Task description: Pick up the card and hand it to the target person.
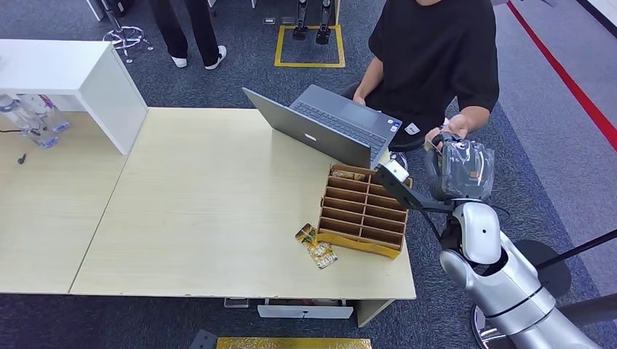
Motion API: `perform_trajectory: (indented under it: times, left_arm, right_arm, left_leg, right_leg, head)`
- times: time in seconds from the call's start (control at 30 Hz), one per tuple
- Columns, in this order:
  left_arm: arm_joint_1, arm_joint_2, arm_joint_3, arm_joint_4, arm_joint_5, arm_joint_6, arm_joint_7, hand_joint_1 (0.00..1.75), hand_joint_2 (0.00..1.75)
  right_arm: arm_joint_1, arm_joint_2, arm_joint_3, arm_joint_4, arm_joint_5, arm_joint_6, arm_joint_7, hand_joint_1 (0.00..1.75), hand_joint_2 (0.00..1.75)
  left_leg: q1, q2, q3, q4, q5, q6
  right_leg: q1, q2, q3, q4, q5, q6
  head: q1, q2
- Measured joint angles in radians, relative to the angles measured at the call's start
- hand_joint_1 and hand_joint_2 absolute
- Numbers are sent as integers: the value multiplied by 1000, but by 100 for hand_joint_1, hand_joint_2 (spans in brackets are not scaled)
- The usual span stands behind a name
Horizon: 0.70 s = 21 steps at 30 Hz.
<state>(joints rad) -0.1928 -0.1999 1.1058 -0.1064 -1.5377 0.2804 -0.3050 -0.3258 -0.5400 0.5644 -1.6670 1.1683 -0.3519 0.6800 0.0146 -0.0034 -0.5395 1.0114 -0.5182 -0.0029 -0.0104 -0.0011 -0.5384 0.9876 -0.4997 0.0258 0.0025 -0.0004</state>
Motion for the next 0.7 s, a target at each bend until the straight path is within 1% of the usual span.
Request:
perform_trajectory:
  times: [0.27, 0.47, 0.53, 0.57, 0.63, 0.67, 0.7]
  left_arm:
    - [0, 0, -8, 0, 0, 0, 7, 0, 0]
    - [-2, 0, -9, 0, 0, 0, 6, 0, 0]
    - [-2, 0, -9, 0, 0, 0, 6, 0, 0]
    - [-2, 0, -9, 0, 0, 0, 6, 0, 0]
    - [-3, 0, -10, 0, 0, 0, 6, 0, 0]
    - [-3, 0, -10, 0, 0, 0, 6, 0, 0]
    - [-3, 0, -11, 0, 0, 0, 6, 0, 0]
  right_arm:
    - [4, 0, 1, 41, 1, -6, -2, 158, 175]
    - [10, 0, 1, 62, 3, 2, -2, 155, 175]
    - [13, 0, 1, 69, 5, 6, -1, 147, 175]
    - [14, 0, 1, 73, 6, 8, -1, 133, 175]
    - [15, -1, 1, 80, 9, 14, 0, 111, 175]
    - [15, -1, 1, 83, 10, 18, 1, 109, 175]
    - [15, -1, 1, 85, 10, 20, 1, 112, 175]
  left_leg:
    - [0, 0, 0, 0, 0, 0]
    - [0, 0, 0, 0, 0, 0]
    - [0, 0, 0, 0, 0, 0]
    - [0, 0, 0, 0, 0, 0]
    - [0, 0, 0, 0, 0, 0]
    - [0, 0, 0, 0, 0, 0]
    - [0, 0, 0, 0, 0, 0]
  right_leg:
    - [0, 0, 0, 0, 0, 0]
    - [0, 0, 0, 0, 0, 0]
    - [0, 0, 0, 0, 0, 0]
    - [0, 0, 0, 0, 0, 0]
    - [0, 0, 0, 0, 0, 0]
    - [0, 0, 0, 0, 0, 0]
    - [0, 0, 0, 0, 0, 0]
  head:
    - [0, 0]
    - [0, 0]
    - [0, 0]
    - [0, 0]
    - [0, 0]
    - [0, 0]
    - [0, 0]
